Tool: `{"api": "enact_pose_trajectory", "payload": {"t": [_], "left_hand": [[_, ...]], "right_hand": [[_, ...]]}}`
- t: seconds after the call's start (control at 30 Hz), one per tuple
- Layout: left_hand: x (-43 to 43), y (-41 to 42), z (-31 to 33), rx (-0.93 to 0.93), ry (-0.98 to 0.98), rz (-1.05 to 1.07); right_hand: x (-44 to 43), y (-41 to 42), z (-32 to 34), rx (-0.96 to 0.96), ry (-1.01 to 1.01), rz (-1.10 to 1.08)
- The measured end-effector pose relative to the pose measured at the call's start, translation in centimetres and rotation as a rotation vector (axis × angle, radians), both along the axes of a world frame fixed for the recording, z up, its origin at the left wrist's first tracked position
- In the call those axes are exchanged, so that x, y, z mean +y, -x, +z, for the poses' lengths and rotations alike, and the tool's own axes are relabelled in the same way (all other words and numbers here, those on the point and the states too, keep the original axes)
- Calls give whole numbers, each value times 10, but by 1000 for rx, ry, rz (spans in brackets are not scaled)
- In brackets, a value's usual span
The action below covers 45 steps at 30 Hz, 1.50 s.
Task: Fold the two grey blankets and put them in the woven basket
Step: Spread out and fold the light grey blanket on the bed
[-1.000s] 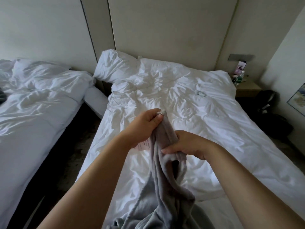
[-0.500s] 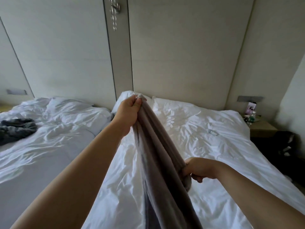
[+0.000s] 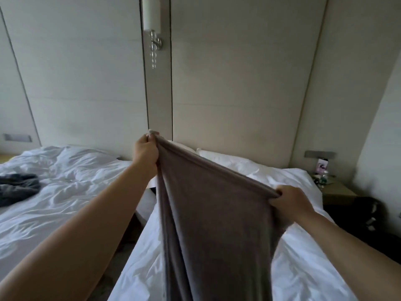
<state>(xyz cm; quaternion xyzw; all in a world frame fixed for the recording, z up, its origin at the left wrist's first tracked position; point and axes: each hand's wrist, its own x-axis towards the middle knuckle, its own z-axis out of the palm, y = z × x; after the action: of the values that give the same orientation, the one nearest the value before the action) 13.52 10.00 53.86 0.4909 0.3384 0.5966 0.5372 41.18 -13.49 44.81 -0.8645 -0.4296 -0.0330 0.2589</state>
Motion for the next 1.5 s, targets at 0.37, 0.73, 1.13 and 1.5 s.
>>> {"api": "enact_pose_trajectory", "payload": {"t": [0.37, 0.73, 1.13, 1.5], "left_hand": [[16, 22, 49, -83, 55, 25], [14, 45, 176, 157, -275, 179], [-9, 62, 199, 160, -302, 204], [-14, 55, 131, 341, -360, 263]], "right_hand": [[-55, -26, 8, 22, 239, -128], [-50, -30, 196, -7, -711, -405], [-79, -35, 275, -65, -685, -357], [-113, -32, 209, -292, -416, -321]]}}
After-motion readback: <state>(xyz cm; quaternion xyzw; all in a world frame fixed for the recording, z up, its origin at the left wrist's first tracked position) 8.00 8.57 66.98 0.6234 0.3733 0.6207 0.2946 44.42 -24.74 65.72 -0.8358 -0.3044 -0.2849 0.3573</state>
